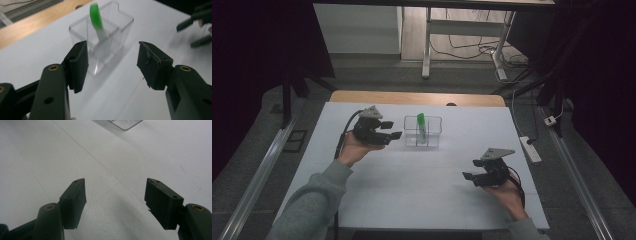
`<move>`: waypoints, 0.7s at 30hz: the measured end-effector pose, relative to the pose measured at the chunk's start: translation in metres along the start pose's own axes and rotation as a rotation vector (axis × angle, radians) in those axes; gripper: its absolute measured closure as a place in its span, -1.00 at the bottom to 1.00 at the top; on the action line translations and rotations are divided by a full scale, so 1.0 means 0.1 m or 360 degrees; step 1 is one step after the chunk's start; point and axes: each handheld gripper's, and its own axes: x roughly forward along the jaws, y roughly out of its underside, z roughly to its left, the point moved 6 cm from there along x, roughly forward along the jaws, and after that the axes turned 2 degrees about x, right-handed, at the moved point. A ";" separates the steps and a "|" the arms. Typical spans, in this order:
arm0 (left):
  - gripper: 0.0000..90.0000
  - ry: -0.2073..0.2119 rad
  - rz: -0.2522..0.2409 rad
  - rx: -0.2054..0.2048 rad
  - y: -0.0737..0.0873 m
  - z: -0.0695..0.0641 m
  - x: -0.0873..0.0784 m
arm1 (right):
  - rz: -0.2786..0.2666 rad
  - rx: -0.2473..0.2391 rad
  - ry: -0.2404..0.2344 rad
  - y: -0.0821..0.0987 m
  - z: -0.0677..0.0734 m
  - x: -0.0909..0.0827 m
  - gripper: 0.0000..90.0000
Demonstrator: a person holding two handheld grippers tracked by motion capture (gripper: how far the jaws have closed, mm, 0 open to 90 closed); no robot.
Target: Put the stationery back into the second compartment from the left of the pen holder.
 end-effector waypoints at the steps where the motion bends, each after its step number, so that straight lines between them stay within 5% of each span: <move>1: -0.07 -0.0007 -0.0001 -0.0015 0.07 0.00 -0.04 | 0.0001 0.0004 0.0001 0.00 0.00 0.00 -0.27; 11: -0.05 -0.0030 0.0039 -0.0074 0.64 -0.08 -0.31 | 0.0004 0.0018 0.0008 0.03 -0.03 -0.01 -0.27; 21: -0.06 -0.0102 0.0081 -0.0085 0.98 -0.19 -0.40 | -0.0030 0.0014 0.0023 0.03 -0.05 -0.06 -0.28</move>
